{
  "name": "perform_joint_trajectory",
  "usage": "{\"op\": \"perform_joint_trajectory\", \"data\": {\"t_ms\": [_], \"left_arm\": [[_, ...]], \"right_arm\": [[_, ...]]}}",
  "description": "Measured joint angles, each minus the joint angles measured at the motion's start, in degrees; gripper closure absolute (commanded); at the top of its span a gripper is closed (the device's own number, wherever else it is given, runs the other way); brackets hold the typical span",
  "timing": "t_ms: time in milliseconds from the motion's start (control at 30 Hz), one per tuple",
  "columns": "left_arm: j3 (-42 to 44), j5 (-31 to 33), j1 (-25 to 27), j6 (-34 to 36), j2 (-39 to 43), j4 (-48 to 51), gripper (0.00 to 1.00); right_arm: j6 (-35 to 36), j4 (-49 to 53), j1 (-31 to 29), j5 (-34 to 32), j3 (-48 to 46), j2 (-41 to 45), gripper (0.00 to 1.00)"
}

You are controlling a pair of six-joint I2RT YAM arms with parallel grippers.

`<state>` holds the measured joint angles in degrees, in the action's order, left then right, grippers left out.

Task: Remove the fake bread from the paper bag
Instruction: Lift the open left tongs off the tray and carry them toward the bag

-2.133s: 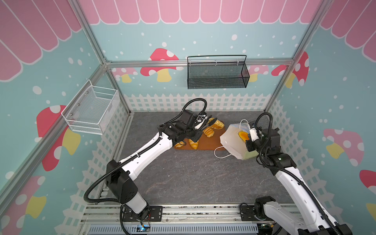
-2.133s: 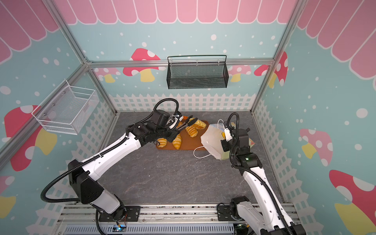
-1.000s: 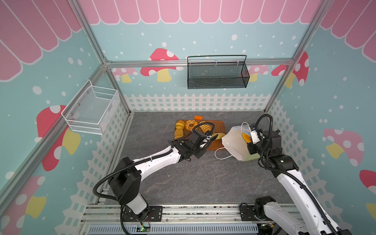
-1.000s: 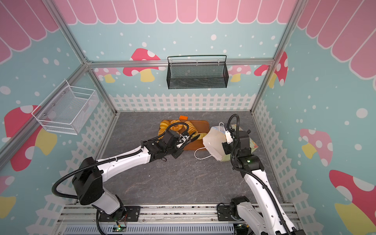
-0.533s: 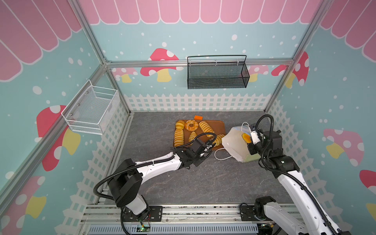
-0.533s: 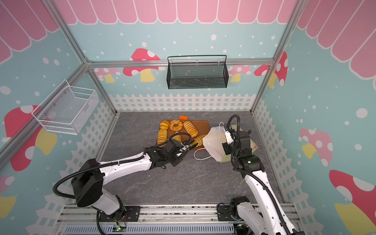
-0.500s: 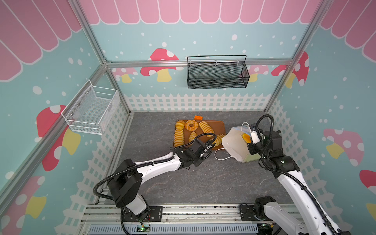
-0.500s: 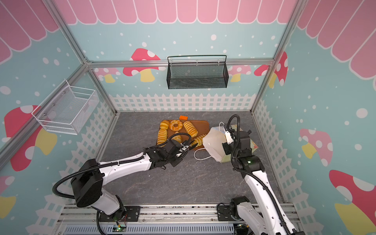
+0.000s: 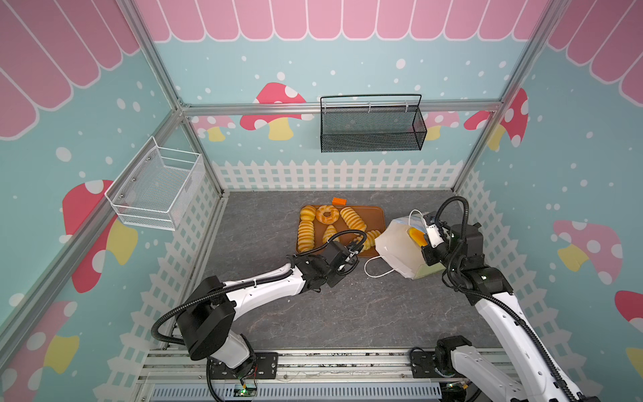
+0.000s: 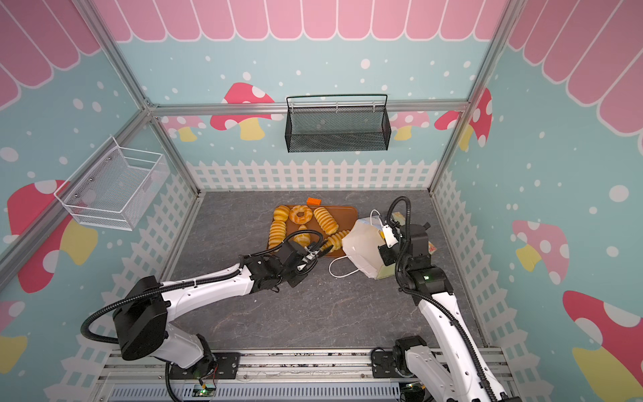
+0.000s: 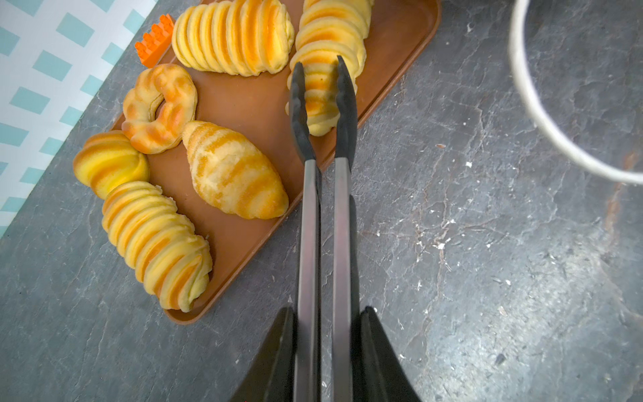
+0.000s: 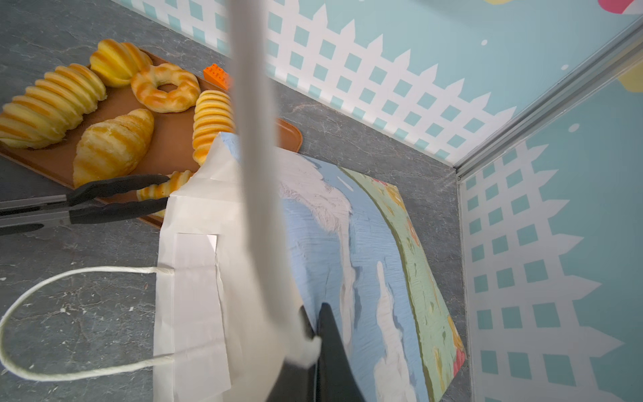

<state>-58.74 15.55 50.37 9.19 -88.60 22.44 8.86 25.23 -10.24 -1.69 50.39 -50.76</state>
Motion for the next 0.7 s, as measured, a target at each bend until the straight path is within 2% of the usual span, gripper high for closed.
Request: {"op": "perform_joint_trajectory", "data": {"t_ms": [133,267,700], "left_arm": [[0.0,-0.7,-0.02,-0.33,1.01,0.59,0.66],[0.22,-1.29,-0.02,-0.85,2.82,0.96,0.6],[2.43,-3.41,-1.42,-2.6,6.54,1.29,0.55]], "right_arm": [[0.68,0.02,0.0,1.11,0.0,0.26,1.0],[1.05,0.04,0.0,1.25,0.0,0.28,1.0],[3.3,0.17,0.0,1.27,0.17,1.7,1.0]]}}
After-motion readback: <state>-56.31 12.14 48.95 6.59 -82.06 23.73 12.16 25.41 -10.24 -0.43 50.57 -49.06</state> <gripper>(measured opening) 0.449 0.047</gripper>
